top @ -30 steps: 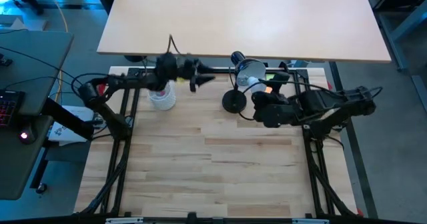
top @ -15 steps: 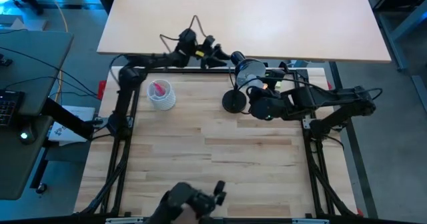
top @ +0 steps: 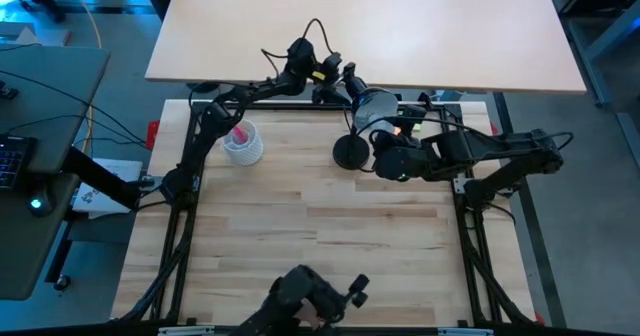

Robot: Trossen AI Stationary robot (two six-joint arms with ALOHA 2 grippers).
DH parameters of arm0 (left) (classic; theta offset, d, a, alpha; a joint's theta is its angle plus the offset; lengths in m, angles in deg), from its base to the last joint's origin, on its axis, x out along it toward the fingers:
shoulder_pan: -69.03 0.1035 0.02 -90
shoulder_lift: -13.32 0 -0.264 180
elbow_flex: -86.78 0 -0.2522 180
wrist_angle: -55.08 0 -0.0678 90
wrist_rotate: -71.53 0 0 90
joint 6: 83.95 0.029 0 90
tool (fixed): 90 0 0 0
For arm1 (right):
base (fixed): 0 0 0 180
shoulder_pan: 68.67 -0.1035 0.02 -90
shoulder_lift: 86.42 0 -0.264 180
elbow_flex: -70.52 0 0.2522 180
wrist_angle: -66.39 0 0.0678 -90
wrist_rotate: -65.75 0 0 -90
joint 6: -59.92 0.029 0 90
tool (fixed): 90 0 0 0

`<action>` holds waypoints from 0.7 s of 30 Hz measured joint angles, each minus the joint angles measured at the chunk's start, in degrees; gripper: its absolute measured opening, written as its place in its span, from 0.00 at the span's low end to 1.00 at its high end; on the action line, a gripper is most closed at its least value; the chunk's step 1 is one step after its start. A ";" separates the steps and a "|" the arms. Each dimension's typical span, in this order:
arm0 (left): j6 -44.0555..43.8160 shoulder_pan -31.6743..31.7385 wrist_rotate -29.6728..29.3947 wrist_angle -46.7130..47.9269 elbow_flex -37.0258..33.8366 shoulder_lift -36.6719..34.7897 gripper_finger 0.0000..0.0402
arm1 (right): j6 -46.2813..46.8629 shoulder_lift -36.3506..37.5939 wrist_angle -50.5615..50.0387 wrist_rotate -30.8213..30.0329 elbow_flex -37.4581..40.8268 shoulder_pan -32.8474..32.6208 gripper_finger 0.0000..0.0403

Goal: Screw lightbulb
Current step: Insert the light bulb into the desk lamp

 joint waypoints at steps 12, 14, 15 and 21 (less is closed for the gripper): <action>2.09 -2.34 3.79 -0.20 4.83 0.01 0.82 | 0.04 0.02 0.04 1.05 -0.04 0.00 0.61; 2.09 -2.70 5.12 -0.18 4.82 0.01 0.82 | 0.04 0.02 0.04 1.09 -0.04 0.00 0.61; 2.04 -2.85 5.88 -0.16 4.81 0.01 0.82 | 0.04 0.02 0.06 1.14 -0.04 0.00 0.61; 2.78 -3.23 7.28 -0.12 4.81 0.01 0.82 | 0.60 0.02 0.07 2.22 -0.04 0.00 0.61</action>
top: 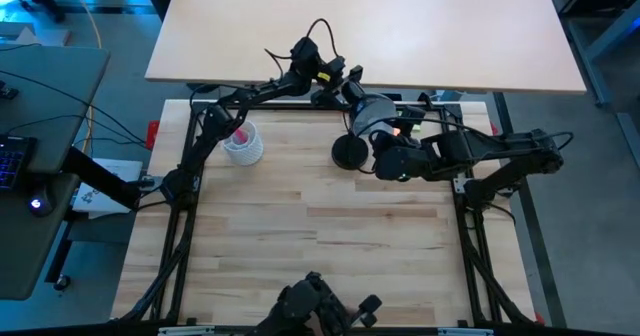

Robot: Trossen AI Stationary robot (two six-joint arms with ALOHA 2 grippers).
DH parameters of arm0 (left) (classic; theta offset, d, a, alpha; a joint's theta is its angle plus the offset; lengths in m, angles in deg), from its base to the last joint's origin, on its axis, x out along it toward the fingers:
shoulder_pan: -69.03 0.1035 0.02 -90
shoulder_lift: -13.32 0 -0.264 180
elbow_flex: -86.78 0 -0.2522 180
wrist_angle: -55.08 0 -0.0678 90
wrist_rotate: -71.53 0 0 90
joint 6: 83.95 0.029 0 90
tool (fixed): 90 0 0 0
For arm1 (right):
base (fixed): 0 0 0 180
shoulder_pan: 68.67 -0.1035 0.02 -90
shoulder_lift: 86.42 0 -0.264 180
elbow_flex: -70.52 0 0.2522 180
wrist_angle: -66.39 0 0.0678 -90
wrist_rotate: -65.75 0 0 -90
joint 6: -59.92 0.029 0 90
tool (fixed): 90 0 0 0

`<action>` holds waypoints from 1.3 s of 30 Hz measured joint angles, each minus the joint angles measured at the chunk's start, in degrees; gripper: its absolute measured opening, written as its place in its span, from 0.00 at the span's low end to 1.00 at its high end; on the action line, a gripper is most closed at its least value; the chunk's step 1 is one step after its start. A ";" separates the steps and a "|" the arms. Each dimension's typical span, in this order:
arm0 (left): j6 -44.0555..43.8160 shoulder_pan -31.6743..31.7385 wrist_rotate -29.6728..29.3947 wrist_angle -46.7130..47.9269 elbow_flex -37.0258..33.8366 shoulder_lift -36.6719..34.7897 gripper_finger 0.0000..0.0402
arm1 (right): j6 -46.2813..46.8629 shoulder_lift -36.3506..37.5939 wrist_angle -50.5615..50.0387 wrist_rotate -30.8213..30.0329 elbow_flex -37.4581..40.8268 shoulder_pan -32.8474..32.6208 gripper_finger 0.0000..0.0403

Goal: Screw lightbulb
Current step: Insert the light bulb into the desk lamp

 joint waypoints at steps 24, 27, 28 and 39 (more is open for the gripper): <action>-4.75 -0.02 -2.76 -9.98 -0.01 0.00 0.64 | -0.75 0.11 -0.75 0.14 2.11 0.00 0.61; -4.97 0.04 -2.04 -9.98 -0.01 0.00 0.63 | -0.08 0.17 -0.72 -0.97 4.02 -0.02 0.61; -5.01 0.07 -1.94 -9.94 -0.01 0.00 0.63 | 0.34 0.48 -0.52 -1.90 4.68 -0.07 0.61; -4.15 -2.77 -0.26 -9.59 0.01 -0.17 0.63 | -8.36 9.94 23.03 -9.91 15.38 -4.28 0.61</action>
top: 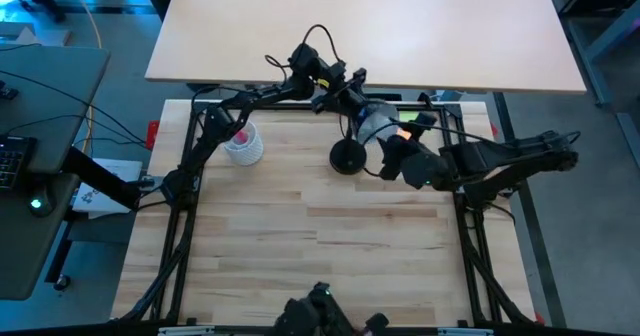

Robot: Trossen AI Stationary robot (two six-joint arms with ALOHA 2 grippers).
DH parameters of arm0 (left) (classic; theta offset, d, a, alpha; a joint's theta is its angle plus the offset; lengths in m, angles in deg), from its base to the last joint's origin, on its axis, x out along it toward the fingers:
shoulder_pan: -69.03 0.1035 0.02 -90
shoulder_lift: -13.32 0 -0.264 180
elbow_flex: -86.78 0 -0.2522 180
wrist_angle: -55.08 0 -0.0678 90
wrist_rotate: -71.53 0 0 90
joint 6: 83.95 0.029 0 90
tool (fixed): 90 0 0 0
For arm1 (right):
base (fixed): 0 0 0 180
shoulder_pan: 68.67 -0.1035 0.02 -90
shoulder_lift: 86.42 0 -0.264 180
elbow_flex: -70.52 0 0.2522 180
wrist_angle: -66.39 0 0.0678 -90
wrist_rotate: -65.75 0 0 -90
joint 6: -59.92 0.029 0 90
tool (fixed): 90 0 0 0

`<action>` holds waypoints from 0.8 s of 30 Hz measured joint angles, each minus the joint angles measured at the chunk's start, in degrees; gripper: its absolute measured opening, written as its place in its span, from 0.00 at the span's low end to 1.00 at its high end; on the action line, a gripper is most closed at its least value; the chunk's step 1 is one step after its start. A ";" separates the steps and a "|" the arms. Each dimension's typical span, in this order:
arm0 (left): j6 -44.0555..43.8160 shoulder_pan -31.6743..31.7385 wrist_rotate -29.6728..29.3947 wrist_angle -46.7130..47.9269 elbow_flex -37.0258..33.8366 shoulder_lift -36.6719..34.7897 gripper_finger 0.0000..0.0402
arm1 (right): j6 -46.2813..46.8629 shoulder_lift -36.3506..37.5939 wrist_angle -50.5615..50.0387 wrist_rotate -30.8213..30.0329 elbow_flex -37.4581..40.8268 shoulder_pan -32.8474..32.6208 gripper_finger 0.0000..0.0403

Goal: Screw lightbulb
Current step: Insert the light bulb into the desk lamp

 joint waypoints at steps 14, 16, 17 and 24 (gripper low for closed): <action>-5.36 -2.47 2.55 0.10 4.52 0.04 0.63 | -6.49 0.17 9.50 2.06 2.64 1.09 0.61; -5.62 -2.55 2.54 0.72 4.52 0.09 0.63 | -6.67 0.21 9.62 2.43 2.56 1.09 0.61; -5.22 -2.71 2.47 1.33 4.52 0.09 0.63 | -6.69 0.21 9.56 2.52 2.56 1.09 0.61; -0.22 -3.70 1.69 5.72 4.52 0.09 0.63 | -6.89 0.13 9.09 5.08 2.56 2.39 0.61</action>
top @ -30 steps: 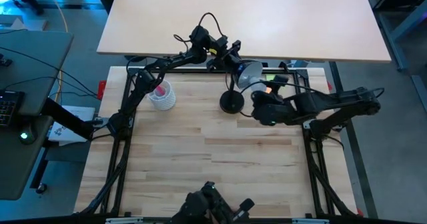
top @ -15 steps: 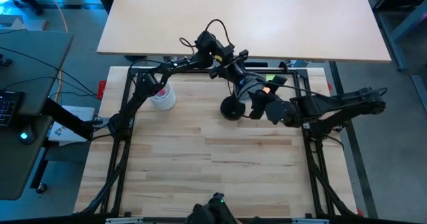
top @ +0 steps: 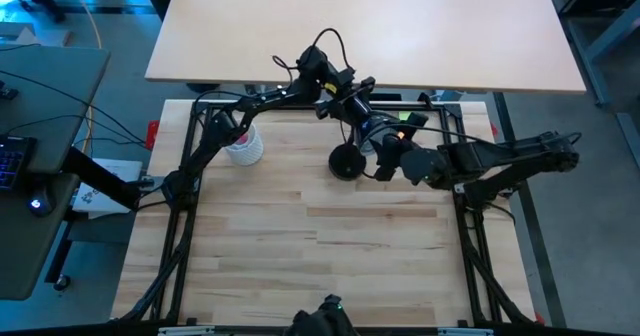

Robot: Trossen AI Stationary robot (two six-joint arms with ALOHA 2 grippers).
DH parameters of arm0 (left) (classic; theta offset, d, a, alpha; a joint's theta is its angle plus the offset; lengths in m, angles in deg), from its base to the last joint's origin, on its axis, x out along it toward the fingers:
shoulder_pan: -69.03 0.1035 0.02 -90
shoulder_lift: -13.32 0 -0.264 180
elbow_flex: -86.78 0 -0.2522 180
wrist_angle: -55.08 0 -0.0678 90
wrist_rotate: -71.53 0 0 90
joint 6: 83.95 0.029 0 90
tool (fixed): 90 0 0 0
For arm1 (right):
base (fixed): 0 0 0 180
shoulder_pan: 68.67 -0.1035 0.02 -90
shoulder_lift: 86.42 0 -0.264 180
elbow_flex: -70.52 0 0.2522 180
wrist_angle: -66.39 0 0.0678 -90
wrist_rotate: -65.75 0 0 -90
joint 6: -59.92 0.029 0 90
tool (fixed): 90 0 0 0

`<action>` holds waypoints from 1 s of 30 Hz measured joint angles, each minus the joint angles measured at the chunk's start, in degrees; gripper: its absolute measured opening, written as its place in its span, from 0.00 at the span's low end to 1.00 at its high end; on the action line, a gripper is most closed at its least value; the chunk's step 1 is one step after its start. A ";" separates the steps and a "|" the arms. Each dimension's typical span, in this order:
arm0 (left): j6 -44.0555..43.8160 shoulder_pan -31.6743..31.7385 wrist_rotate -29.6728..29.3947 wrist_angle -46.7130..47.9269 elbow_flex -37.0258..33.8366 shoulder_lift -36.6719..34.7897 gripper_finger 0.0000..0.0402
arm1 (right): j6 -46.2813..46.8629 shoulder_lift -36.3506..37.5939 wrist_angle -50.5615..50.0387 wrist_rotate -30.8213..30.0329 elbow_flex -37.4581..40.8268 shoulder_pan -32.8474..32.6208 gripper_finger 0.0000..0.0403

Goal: Screw lightbulb
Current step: Insert the light bulb into the desk lamp

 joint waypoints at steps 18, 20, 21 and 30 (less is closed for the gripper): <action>0.94 -0.19 -0.95 1.66 0.00 -0.01 0.64 | -16.65 -2.09 -2.24 -0.84 -0.07 1.91 0.61; 0.91 -0.26 -1.01 1.66 0.00 -0.02 0.64 | -17.61 -2.07 -2.24 0.01 -0.07 2.61 0.61; 0.92 -0.32 -1.11 1.66 0.00 -0.02 0.64 | -17.77 -2.03 -2.24 0.50 -0.09 2.92 0.61; 0.77 -0.42 -1.55 1.22 0.00 -0.02 0.64 | -8.71 -1.94 -0.02 5.22 -0.11 5.92 0.61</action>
